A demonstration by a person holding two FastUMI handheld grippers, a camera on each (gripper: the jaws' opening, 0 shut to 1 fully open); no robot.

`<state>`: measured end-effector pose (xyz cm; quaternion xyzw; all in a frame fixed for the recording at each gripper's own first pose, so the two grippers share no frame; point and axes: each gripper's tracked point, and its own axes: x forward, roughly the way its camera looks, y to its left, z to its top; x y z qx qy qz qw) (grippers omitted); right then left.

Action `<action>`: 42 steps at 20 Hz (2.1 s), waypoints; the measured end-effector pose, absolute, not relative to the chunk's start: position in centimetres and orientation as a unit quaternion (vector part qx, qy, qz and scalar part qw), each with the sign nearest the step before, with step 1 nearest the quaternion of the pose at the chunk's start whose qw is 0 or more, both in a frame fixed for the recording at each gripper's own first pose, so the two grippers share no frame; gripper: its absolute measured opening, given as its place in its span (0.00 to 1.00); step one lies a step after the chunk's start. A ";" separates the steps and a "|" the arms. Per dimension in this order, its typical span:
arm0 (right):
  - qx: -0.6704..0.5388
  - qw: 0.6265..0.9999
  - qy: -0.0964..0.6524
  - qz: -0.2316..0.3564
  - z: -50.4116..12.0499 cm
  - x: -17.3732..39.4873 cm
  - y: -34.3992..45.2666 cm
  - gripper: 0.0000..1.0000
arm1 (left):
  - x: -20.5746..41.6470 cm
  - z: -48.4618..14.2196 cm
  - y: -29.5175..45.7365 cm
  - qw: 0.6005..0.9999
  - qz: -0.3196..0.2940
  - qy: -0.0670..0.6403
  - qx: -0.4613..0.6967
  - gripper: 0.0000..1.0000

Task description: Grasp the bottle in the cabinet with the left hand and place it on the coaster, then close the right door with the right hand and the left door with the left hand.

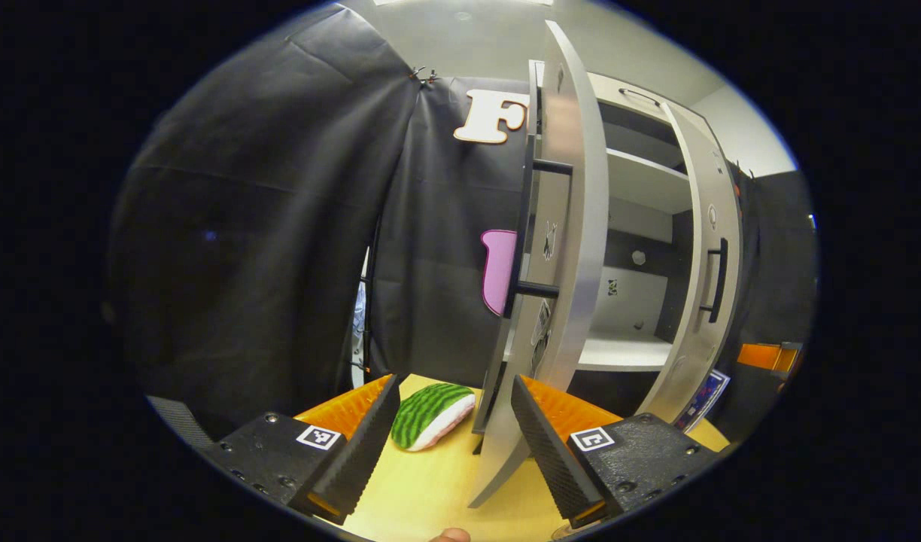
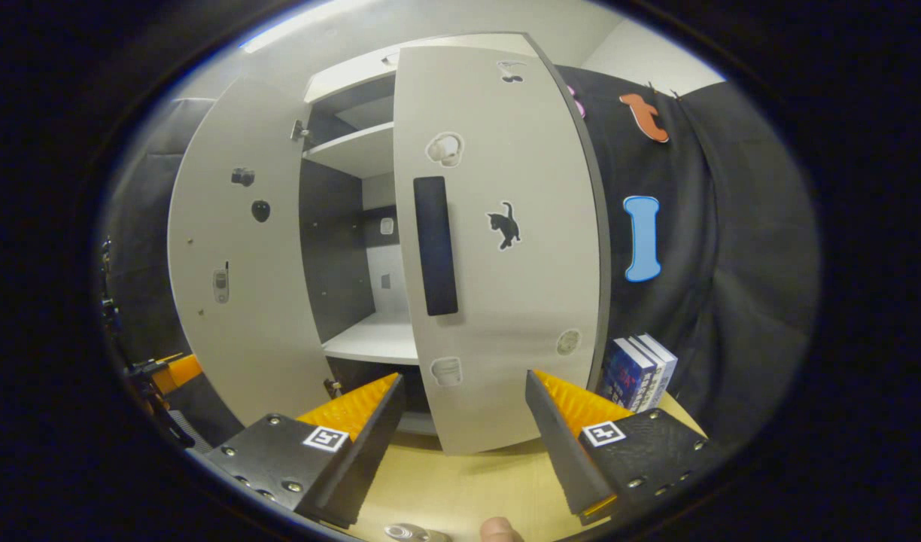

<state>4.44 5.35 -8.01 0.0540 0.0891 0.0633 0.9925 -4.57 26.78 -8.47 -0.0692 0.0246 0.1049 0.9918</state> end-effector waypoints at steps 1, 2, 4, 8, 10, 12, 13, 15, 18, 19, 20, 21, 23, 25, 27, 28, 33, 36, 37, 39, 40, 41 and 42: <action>0.054 0.993 0.088 0.064 -7.8 4.6 5.3 0.93 | -4.6 -8.6 26.5 0.991 0.102 0.024 -0.081 0.95; 0.054 0.993 0.086 0.064 -7.7 4.9 5.3 0.97 | -4.4 -8.7 26.0 0.991 0.098 0.023 -0.093 0.95; 0.057 0.993 0.084 0.067 -7.5 5.2 5.3 1.00 | -4.5 -8.9 25.2 0.990 0.090 0.023 -0.109 0.95; 0.055 0.992 0.089 0.067 -7.8 5.4 4.9 0.97 | -4.1 -9.0 23.4 0.990 0.072 0.024 -0.119 0.95; 0.052 0.992 0.091 0.063 -8.1 5.5 4.4 0.97 | -3.8 -9.0 22.4 0.990 0.059 0.025 -0.124 0.95; 0.053 0.993 0.091 0.059 -8.1 5.5 4.0 0.97 | -3.5 -9.2 21.2 0.990 0.043 0.027 -0.130 0.95; 0.054 0.993 0.090 0.057 -8.1 5.6 3.7 0.97 | -3.3 -9.2 20.6 0.990 0.035 0.030 -0.131 0.95; 0.053 0.993 0.089 0.051 -8.0 5.6 3.1 0.97 | -2.9 -9.4 19.5 0.991 0.019 0.033 -0.128 0.95; 0.055 0.993 0.091 0.043 -8.3 5.6 2.2 0.93 | -2.1 -9.4 18.2 0.992 0.002 0.036 -0.118 0.95; 0.055 0.993 0.092 0.040 -8.4 5.6 1.9 0.93 | -2.0 -9.5 17.9 0.993 0.000 0.037 -0.116 0.95; 0.054 0.993 0.093 0.038 -8.6 5.5 1.7 0.93 | -1.7 -9.6 17.8 0.993 0.001 0.038 -0.116 0.95; 0.054 0.993 0.094 0.036 -8.6 5.5 1.5 0.97 | -1.4 -9.7 17.9 0.992 0.002 0.040 -0.116 0.95; 0.053 0.994 0.095 0.034 -8.7 5.6 1.2 0.97 | -1.2 -9.8 17.7 0.992 0.001 0.041 -0.119 0.95; 0.053 0.993 0.097 0.033 -8.9 5.7 1.0 0.93 | -0.8 -10.0 17.7 0.991 0.003 0.043 -0.124 0.95; 0.055 0.993 0.096 0.034 -8.7 6.0 0.9 0.97 | -0.5 -10.2 17.5 0.991 0.005 0.045 -0.126 0.95; 0.055 0.993 0.096 0.034 -8.8 6.1 0.8 0.98 | -0.5 -10.2 17.6 0.991 0.007 0.046 -0.125 0.96; 0.053 0.993 0.100 0.036 -9.2 6.7 0.5 0.97 | -0.2 -10.2 17.5 0.992 0.007 0.047 -0.120 0.95; 0.054 0.993 0.101 0.038 -9.3 7.1 0.5 0.98 | 0.1 -10.2 17.3 0.992 0.004 0.048 -0.120 0.96; 0.054 0.993 0.102 0.038 -9.4 7.2 0.4 0.98 | 0.2 -10.3 17.2 0.992 0.003 0.049 -0.120 0.96; 0.054 0.993 0.102 0.039 -9.5 7.5 0.4 0.98 | 0.4 -10.3 17.0 0.992 -0.002 0.051 -0.118 0.95; 0.054 0.992 0.103 0.039 -9.5 7.6 0.4 0.98 | 0.5 -10.3 16.9 0.992 -0.005 0.052 -0.117 0.96; 0.054 0.992 0.104 0.038 -9.6 7.8 0.2 0.98 | 0.6 -10.3 16.8 0.992 -0.009 0.053 -0.116 1.00; 0.055 0.992 0.105 0.038 -9.8 7.9 0.1 0.98 | 0.8 -10.2 16.6 0.992 -0.012 0.054 -0.115 1.00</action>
